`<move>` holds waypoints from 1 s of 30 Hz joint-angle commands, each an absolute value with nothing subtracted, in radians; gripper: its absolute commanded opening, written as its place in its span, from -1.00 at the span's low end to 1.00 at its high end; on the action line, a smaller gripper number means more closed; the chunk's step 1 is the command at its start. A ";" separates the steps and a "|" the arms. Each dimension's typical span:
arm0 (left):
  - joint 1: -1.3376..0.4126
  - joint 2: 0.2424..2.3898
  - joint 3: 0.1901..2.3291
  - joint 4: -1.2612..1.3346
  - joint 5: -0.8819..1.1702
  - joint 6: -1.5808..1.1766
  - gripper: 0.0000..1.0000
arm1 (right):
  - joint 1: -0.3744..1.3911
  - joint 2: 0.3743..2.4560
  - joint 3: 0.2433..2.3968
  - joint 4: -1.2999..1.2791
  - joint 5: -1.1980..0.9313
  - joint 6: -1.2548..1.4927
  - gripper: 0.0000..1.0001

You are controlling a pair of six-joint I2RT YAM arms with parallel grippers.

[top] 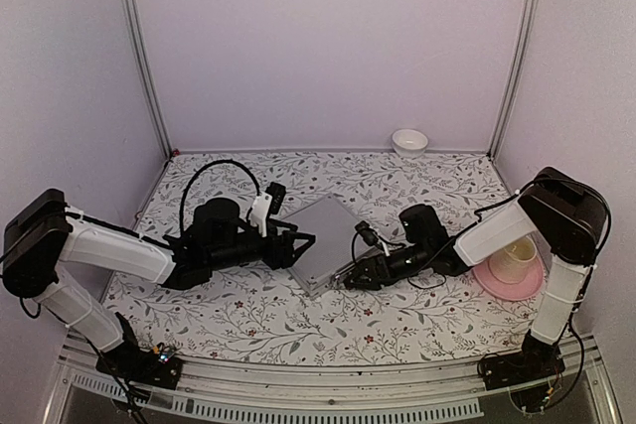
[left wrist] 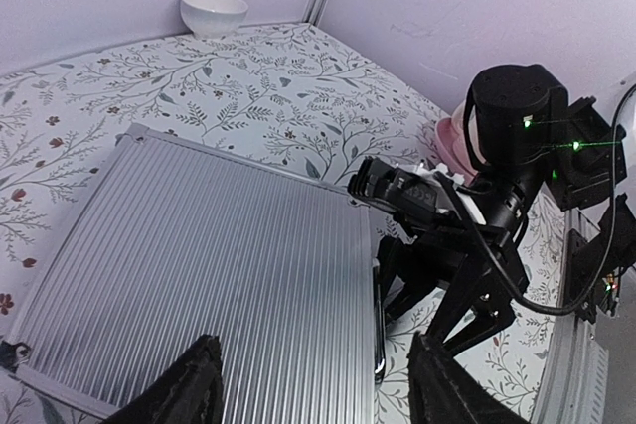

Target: Pack up texas hold em set

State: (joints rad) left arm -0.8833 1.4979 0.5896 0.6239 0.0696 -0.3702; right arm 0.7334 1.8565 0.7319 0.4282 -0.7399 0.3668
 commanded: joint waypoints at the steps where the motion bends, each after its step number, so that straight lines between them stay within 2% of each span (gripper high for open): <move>1: -0.877 1.489 0.584 0.641 0.068 -0.368 0.28 | 0.739 1.842 0.712 0.532 -0.771 0.452 0.31; 30: -0.877 1.487 0.558 0.671 0.083 -0.389 0.28 | 0.738 1.793 0.728 0.557 -0.747 0.555 0.24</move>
